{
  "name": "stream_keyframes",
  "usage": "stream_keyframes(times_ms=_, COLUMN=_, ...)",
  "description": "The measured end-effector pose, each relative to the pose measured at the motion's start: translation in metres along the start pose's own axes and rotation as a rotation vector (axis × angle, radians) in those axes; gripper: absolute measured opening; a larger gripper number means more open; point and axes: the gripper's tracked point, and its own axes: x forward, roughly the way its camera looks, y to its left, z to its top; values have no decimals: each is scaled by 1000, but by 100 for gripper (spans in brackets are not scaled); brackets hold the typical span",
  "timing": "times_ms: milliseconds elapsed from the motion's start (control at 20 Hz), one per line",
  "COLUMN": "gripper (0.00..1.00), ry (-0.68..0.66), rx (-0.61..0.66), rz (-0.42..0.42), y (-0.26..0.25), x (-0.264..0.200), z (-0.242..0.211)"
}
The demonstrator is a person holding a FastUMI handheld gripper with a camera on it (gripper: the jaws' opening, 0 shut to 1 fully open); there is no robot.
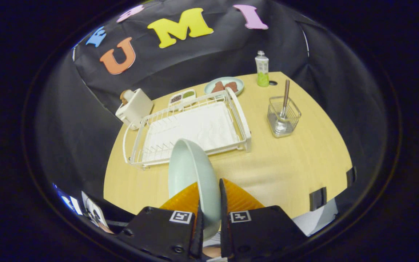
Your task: Take the plate from the dish rack, then take the spoon from the basket and place it into the plate.
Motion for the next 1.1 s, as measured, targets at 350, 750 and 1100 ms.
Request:
stream_keyframes(times_ms=350, gripper=25, ry=89, rx=74, rz=89, y=-28, x=55, z=-25)
stream_keyframes(times_ms=750, gripper=32, ry=170, rx=235, rz=174, y=-61, x=88, z=-27)
stream_keyframes(times_ms=1100, gripper=65, ry=122, rx=125, rz=60, y=-84, x=81, z=-24)
